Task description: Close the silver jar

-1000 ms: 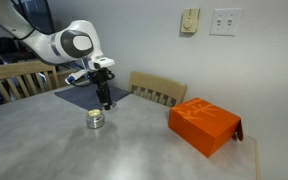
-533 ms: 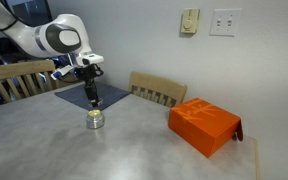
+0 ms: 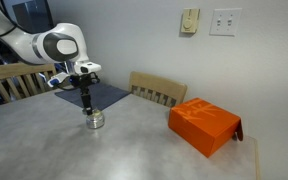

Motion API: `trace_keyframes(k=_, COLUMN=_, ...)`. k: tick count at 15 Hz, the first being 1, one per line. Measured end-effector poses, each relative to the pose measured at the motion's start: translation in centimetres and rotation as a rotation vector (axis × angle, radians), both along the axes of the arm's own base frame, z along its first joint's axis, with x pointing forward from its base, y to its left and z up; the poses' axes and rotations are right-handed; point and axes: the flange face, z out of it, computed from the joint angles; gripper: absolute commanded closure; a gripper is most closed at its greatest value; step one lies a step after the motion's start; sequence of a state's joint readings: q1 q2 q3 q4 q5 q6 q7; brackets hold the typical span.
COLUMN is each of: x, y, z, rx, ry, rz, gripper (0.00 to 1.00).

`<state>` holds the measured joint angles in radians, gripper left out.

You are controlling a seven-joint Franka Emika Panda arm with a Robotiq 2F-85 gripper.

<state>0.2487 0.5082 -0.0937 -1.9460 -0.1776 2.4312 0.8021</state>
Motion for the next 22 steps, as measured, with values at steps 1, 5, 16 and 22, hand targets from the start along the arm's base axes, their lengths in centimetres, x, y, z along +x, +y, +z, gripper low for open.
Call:
trace_keyframes(k=1, x=0.0, y=-0.1, z=0.0, rx=0.0, ry=0.002, rz=0.015, gripper=0.56)
trace_keyframes(k=5, x=0.3, y=-0.9, z=0.1, rx=0.051, ry=0.013, rz=0.127, gripper=0.56)
trace_keyframes(k=16, x=0.6, y=-3.2, z=-0.1, rx=0.183, ry=0.036, rz=0.298, gripper=0.56)
trace_keyframes(k=22, x=1.6, y=-4.0, z=-1.4, rx=0.187, ry=0.045, rz=0.373, gripper=0.56)
